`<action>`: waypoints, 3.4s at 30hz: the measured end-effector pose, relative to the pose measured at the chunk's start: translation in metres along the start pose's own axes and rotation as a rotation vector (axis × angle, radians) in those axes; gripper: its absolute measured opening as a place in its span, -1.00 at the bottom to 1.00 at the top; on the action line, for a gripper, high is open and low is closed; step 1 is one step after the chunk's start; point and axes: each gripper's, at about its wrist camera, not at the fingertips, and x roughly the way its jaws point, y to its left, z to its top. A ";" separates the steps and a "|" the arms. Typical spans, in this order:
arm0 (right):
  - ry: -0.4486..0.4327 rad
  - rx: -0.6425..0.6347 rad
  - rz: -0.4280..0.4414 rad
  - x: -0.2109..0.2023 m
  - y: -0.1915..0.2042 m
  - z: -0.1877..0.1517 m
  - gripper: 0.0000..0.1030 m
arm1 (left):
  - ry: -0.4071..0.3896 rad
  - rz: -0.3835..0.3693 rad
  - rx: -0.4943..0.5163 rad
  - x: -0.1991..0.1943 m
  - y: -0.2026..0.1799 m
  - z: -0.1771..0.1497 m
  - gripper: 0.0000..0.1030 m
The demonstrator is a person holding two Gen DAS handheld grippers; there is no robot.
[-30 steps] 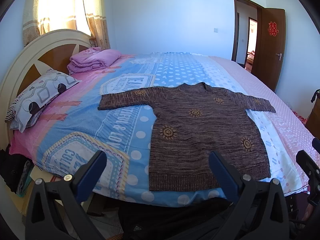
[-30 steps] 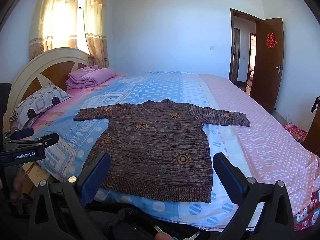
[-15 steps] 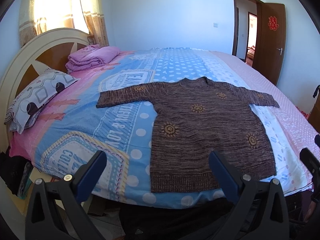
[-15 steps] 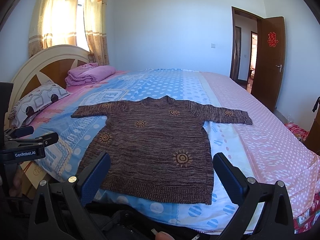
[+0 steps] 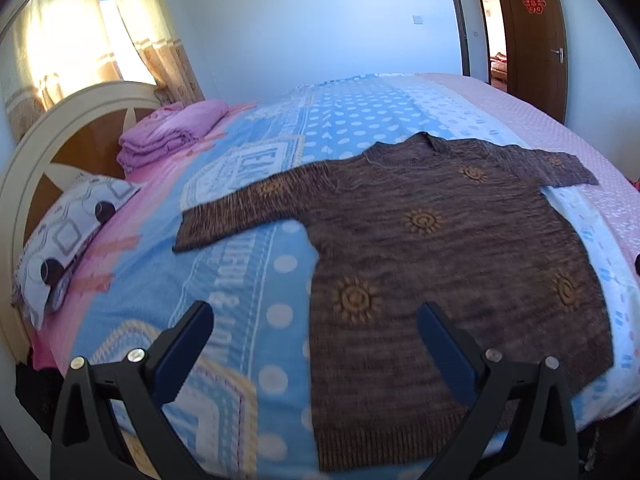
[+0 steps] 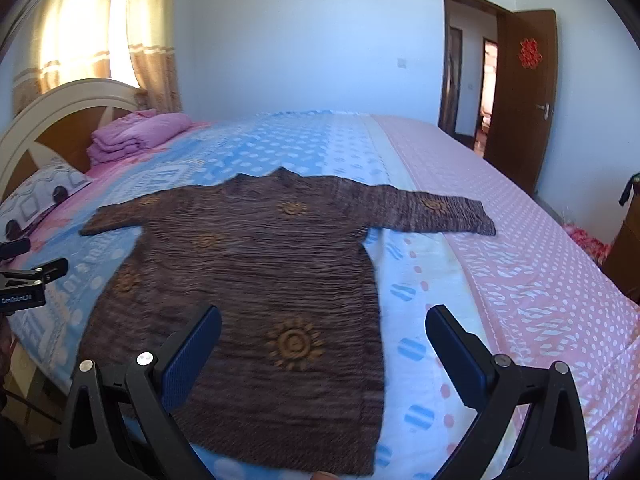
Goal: Fold small clothes
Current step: 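Move the right gripper down to the sweater sleeve cuff nearest it, then close the right gripper on the sleeve cuff and lift it, then carry the held sleeve across the sweater body with the right gripper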
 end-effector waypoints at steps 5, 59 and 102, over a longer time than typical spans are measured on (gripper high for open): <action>0.052 0.041 -0.055 0.043 -0.041 0.021 0.98 | -0.020 0.087 0.048 0.044 -0.010 0.029 1.00; 0.084 0.119 -0.080 0.172 -0.153 0.207 -0.83 | 0.084 0.212 -0.169 0.231 0.032 0.100 1.00; 0.213 -0.022 0.205 0.184 0.002 0.075 0.21 | 0.096 -0.104 -0.035 0.199 -0.060 0.133 1.00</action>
